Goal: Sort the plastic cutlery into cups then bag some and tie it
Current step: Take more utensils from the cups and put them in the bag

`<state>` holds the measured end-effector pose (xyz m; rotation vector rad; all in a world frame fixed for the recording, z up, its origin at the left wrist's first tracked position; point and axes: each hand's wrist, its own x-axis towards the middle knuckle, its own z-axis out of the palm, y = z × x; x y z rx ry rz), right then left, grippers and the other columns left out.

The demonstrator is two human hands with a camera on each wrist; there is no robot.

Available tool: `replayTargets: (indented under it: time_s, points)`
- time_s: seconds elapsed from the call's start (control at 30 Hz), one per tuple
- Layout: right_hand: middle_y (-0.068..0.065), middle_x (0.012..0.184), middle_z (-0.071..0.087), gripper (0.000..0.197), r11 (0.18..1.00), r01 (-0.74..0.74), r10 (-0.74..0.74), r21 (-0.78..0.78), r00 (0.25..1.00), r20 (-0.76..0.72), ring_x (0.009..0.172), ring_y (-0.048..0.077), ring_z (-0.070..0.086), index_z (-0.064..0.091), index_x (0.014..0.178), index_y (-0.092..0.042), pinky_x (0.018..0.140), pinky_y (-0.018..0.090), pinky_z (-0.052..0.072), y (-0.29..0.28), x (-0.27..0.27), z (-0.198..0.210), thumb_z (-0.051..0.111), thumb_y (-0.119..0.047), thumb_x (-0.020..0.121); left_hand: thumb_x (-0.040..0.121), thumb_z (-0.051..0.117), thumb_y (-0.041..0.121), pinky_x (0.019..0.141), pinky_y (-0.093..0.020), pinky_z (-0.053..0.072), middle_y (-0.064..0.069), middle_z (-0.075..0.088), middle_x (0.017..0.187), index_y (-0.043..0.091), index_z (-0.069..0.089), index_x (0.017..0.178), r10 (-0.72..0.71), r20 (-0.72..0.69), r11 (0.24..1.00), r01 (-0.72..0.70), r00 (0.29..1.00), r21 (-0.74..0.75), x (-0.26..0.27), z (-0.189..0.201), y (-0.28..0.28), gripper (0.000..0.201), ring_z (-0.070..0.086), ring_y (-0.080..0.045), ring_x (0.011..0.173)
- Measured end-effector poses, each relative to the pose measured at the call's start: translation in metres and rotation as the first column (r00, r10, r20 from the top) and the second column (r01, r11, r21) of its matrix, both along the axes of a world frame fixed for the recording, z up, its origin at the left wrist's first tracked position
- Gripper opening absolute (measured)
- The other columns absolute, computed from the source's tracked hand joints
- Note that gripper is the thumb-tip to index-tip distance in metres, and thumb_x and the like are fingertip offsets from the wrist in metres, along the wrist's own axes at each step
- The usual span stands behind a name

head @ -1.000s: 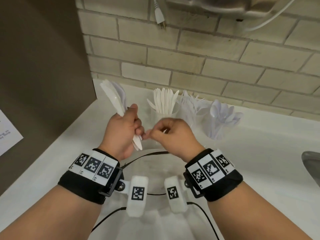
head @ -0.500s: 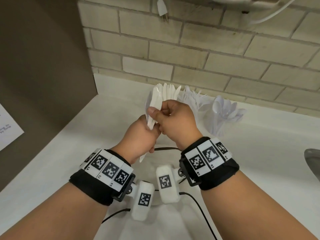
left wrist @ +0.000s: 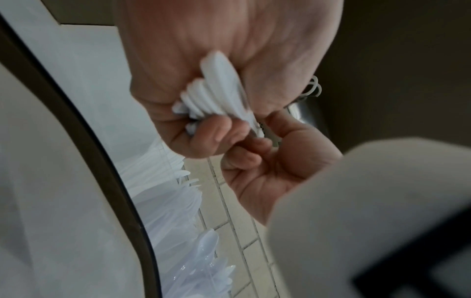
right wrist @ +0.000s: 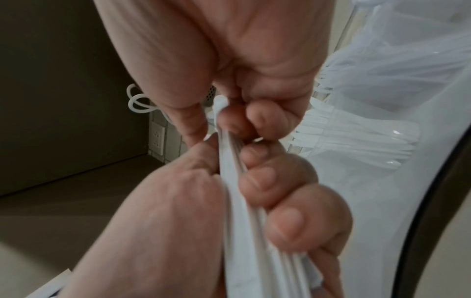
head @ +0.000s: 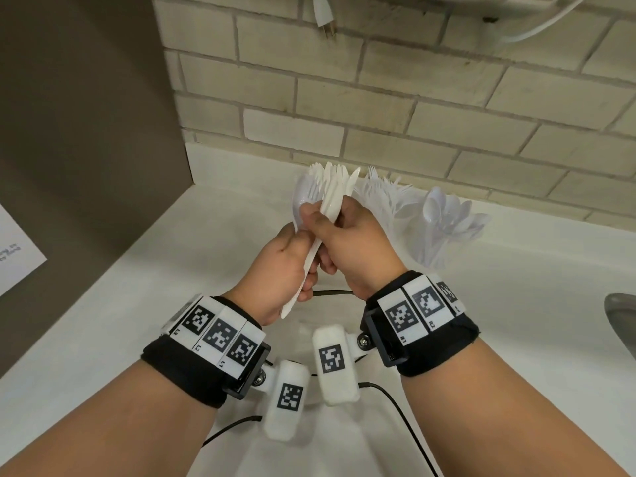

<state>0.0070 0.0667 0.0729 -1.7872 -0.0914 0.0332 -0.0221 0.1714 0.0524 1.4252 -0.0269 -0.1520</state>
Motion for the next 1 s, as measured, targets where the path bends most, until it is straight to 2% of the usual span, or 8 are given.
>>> replayTargets:
  time_s: [0.1,0.23,0.4,0.57,0.7,0.8,0.93,1.0]
  points:
    - [0.017,0.066,0.058,0.032,0.999,-0.024,0.024,0.024,0.999,-0.023,0.039,0.018,0.043,0.052,0.101,0.004,0.042,0.026,0.035,-0.003,0.003,-0.002,0.055,-0.027,0.094,0.101,0.034,0.039,0.044,-0.027,0.037,-0.009,0.059,0.067,0.007,0.046,0.089,0.022,0.006,0.998,-0.023,1.000,0.060,0.004,-0.007,0.003,0.036,0.045,-0.017,0.045]
    - [0.008,0.076,0.064,0.018,0.996,0.078,-0.076,0.050,0.996,-0.046,0.041,0.012,0.045,0.052,0.099,-0.006,0.041,0.024,0.036,-0.016,0.015,0.004,0.053,-0.024,0.096,0.101,0.035,0.035,0.061,-0.044,0.057,-0.010,0.056,0.073,0.013,0.047,0.090,0.192,-0.120,0.981,-0.192,0.974,0.014,0.012,-0.018,0.013,0.027,0.061,-0.027,0.061]
    - [0.006,0.084,0.065,0.013,0.954,0.279,-0.240,-0.106,0.929,0.283,0.062,0.018,0.055,0.044,0.090,-0.022,0.062,0.038,0.051,-0.033,0.051,0.028,0.052,-0.031,0.095,0.101,0.035,0.037,0.050,-0.032,0.045,-0.002,0.044,0.069,0.019,0.047,0.083,0.275,-0.114,0.960,-0.267,0.955,0.086,0.015,-0.021,0.024,0.028,0.043,-0.016,0.054]
    - [0.000,0.080,0.058,0.017,0.914,0.380,-0.255,-0.146,0.814,0.522,0.068,0.017,0.055,0.046,0.098,-0.015,0.062,0.027,0.049,-0.037,0.098,0.040,0.054,-0.030,0.094,0.100,0.036,0.037,0.050,-0.031,0.038,-0.001,0.042,0.067,0.018,0.047,0.081,0.262,-0.098,0.965,-0.257,0.960,0.059,0.018,-0.019,0.026,0.029,0.038,-0.016,0.052]
    - [-0.004,0.078,0.056,0.015,0.914,0.368,-0.259,-0.170,0.853,0.453,0.071,0.022,0.060,0.044,0.095,-0.021,0.069,0.044,0.057,-0.034,0.125,0.025,0.055,-0.030,0.093,0.100,0.036,0.037,0.051,-0.031,0.038,-0.001,0.042,0.068,0.017,0.047,0.082,0.235,-0.103,0.972,-0.232,0.966,0.047,0.018,-0.018,0.029,0.029,0.038,-0.016,0.053]
    - [0.002,0.085,0.062,0.017,0.911,0.340,-0.250,-0.232,0.904,0.347,0.076,0.026,0.064,0.046,0.098,-0.019,0.071,0.047,0.058,-0.028,0.134,0.009,0.055,-0.032,0.092,0.100,0.037,0.037,0.050,-0.031,0.038,-0.001,0.042,0.067,0.016,0.048,0.083,0.216,-0.109,0.976,-0.214,0.970,0.035,0.018,-0.018,0.028,0.029,0.039,-0.016,0.053]
    - [0.010,0.087,0.070,0.026,0.889,0.194,-0.176,-0.414,0.981,0.080,0.057,0.014,0.064,0.053,0.103,-0.010,0.054,0.025,0.055,-0.024,0.135,-0.007,0.060,-0.032,0.091,0.100,0.037,0.038,0.050,-0.031,0.039,-0.001,0.043,0.066,0.015,0.048,0.083,0.198,-0.108,0.980,-0.194,0.974,0.047,0.018,-0.019,0.028,0.030,0.040,-0.016,0.053]
    - [0.009,0.086,0.072,0.033,0.899,0.154,-0.173,-0.411,0.985,-0.010,0.060,0.011,0.065,0.056,0.114,-0.007,0.056,0.018,0.054,-0.023,0.134,-0.009,0.065,-0.026,0.088,0.100,0.037,0.039,0.050,-0.031,0.040,-0.001,0.044,0.066,0.015,0.047,0.083,0.192,-0.110,0.981,-0.187,0.975,0.053,0.018,-0.019,0.029,0.031,0.041,-0.016,0.053]
